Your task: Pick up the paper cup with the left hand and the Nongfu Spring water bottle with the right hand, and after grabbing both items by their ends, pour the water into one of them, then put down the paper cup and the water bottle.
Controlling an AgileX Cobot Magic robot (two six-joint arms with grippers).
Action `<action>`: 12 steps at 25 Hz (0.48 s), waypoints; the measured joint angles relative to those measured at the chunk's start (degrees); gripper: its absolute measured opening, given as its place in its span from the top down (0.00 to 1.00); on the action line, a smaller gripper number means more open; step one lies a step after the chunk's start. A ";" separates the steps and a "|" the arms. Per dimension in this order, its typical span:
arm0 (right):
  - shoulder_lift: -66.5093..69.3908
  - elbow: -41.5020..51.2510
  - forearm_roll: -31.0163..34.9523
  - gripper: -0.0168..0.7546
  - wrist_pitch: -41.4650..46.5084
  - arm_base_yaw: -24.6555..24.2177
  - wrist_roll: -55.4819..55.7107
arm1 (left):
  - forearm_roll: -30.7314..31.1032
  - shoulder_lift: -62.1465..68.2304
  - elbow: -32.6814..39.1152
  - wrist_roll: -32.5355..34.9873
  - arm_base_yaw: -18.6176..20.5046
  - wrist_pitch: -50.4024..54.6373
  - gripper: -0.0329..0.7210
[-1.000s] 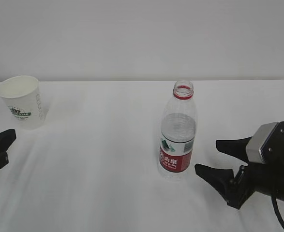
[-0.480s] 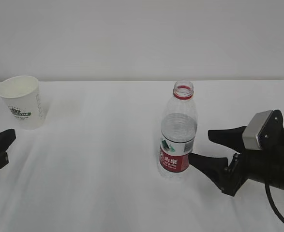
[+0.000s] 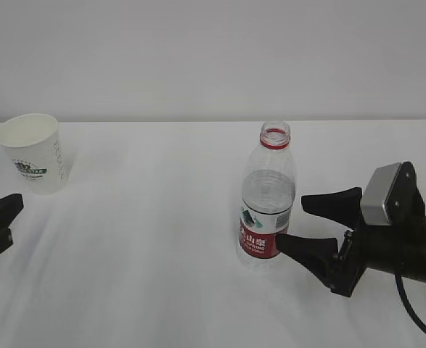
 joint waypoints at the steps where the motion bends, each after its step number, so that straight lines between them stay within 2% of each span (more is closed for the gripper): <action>1: 0.00 -0.13 -0.40 0.12 0.00 0.00 0.12 | 0.00 0.00 0.00 0.00 0.00 0.00 0.45; 12: 1.02 -1.27 -2.69 0.12 0.00 0.00 0.60 | 0.00 0.00 0.00 0.00 0.00 0.00 0.46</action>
